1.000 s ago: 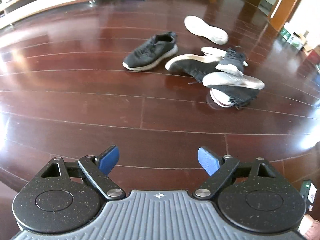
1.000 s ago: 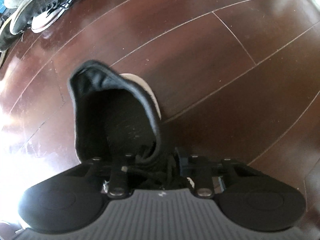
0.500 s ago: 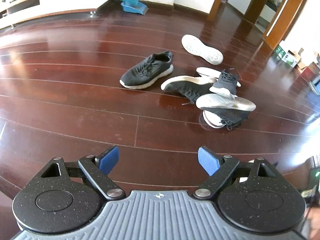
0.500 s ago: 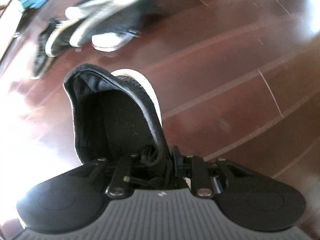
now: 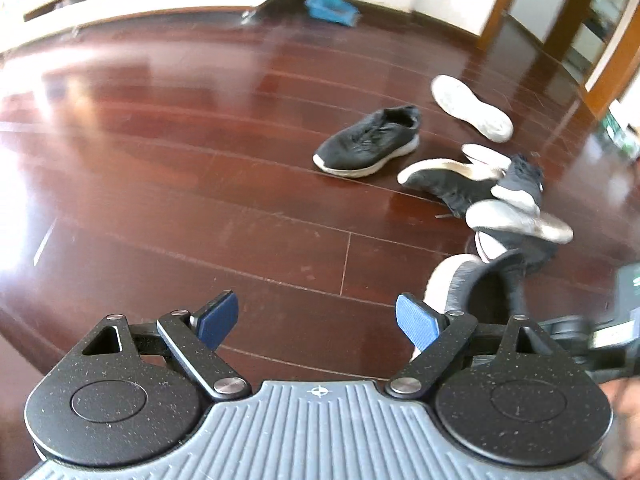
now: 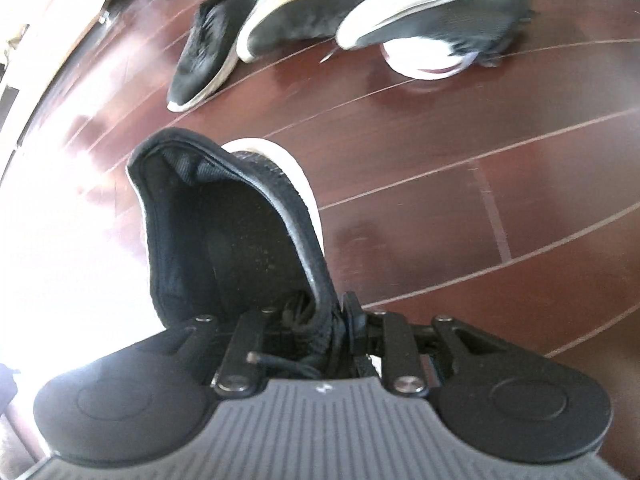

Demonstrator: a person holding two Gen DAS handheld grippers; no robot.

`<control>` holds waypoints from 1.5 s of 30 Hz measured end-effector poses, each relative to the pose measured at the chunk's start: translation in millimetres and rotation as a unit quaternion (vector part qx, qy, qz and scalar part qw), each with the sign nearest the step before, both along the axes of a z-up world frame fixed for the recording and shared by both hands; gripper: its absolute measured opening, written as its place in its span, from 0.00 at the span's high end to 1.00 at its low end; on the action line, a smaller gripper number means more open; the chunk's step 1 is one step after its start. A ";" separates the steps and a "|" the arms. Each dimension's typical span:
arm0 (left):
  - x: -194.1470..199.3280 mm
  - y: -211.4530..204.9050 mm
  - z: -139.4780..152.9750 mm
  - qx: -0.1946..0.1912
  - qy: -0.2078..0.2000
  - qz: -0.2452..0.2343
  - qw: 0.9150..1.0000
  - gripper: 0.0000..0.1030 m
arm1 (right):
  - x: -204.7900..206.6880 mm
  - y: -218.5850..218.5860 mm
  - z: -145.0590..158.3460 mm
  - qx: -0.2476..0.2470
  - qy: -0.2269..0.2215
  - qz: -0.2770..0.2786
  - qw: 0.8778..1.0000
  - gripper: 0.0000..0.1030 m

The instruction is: Organize scattered shoes

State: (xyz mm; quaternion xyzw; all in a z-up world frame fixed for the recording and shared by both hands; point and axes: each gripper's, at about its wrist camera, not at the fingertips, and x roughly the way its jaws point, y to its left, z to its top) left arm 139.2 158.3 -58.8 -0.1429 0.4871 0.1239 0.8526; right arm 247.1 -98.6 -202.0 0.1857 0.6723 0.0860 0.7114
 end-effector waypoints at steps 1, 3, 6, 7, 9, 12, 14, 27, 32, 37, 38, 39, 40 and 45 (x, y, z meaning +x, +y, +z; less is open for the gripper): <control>-0.8 5.8 0.2 0.002 -0.002 0.004 1.000 0.12 | 0.3 10.3 -5.7 0.002 0.004 0.002 1.000 0.79; -1.8 13.6 -0.5 0.008 -0.001 0.009 1.000 0.12 | 0.9 30.9 -17.0 0.005 0.011 0.007 1.000 0.79; -3.0 29.1 -7.0 0.010 0.011 0.027 1.000 0.12 | -2.3 58.5 -38.4 0.013 0.028 0.013 0.999 0.79; -2.9 33.1 -9.1 0.009 0.014 0.032 0.999 0.12 | -3.7 67.0 -45.8 0.015 0.033 0.015 0.999 0.79; -2.7 41.8 -13.8 0.004 0.022 0.043 0.999 0.12 | -6.2 82.4 -59.9 0.014 0.042 0.021 0.999 0.79; -3.2 47.9 -16.6 0.007 0.025 0.046 0.999 0.12 | -9.3 97.6 -76.9 0.017 0.054 0.019 0.998 0.78; -3.4 53.3 -19.5 0.011 0.029 0.049 0.998 0.12 | -11.3 105.8 -88.1 0.022 0.061 0.011 0.998 0.78; -5.3 57.2 -21.3 0.006 0.028 0.049 0.998 0.12 | -21.2 154.8 -106.8 0.028 0.035 0.051 0.998 0.75; -5.4 58.2 -19.6 0.010 0.023 0.057 0.998 0.12 | -23.7 164.9 -108.8 0.024 0.022 0.053 0.998 0.66; -5.0 58.5 -18.1 0.009 0.019 0.061 0.998 0.12 | -26.0 160.0 -110.2 0.021 0.034 0.011 0.999 0.66; -4.6 58.4 -17.9 0.009 0.018 0.060 0.998 0.12 | -28.2 158.0 -106.9 0.022 0.037 0.004 0.999 0.67; -4.5 58.2 -17.6 0.008 0.018 0.060 0.998 0.12 | -28.0 155.3 -105.6 0.023 0.042 -0.004 0.999 0.67; -4.4 58.0 -17.3 0.008 0.017 0.060 0.998 0.12 | -25.6 153.7 -107.1 0.023 0.044 -0.005 0.999 0.67; -4.0 57.8 -17.6 0.009 0.017 0.059 0.998 0.12 | -22.3 147.5 -113.0 0.040 0.063 -0.036 0.997 0.62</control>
